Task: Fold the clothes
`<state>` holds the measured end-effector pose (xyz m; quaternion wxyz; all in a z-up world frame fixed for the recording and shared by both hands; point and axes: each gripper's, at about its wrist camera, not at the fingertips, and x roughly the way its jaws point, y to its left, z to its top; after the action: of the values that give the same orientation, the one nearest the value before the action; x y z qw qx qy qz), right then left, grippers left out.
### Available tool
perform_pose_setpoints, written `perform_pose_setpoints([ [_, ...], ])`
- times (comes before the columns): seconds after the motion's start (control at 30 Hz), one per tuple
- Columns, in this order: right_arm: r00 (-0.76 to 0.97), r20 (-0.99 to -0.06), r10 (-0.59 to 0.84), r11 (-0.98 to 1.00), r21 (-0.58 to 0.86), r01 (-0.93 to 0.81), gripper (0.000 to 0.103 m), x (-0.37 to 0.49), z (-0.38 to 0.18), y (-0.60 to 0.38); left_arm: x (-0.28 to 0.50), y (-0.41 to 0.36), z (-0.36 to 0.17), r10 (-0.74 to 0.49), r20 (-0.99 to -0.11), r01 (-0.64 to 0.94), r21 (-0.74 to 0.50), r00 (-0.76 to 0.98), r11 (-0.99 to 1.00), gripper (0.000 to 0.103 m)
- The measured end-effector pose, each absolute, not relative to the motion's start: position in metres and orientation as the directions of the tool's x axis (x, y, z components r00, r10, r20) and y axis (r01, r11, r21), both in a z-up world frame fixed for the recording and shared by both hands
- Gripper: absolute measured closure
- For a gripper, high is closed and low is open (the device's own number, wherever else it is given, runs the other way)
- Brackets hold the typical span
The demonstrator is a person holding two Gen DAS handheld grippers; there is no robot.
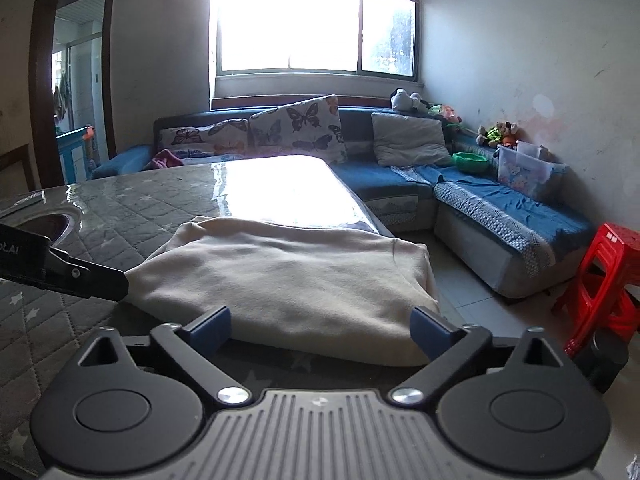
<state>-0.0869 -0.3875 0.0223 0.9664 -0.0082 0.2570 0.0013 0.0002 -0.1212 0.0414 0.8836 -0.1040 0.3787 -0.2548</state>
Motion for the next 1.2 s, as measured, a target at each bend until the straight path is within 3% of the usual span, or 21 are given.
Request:
perform_pose_setpoints([
  [0.4,0.884,-0.464,-0.055,0.998,-0.034,0.044,0.000,-0.112,0.029,-0.369,-0.026,-0.107,0.046,-0.520,-0.590,0.388,-0.346,0.618,0.854,0.001],
  [1.2,0.898,-0.434,-0.069,0.997,0.001,0.078,0.000,-0.158,0.028,-0.351,-0.069,-0.091,0.040,-0.497,-0.603,0.359,-0.343,0.624,0.868,0.000],
])
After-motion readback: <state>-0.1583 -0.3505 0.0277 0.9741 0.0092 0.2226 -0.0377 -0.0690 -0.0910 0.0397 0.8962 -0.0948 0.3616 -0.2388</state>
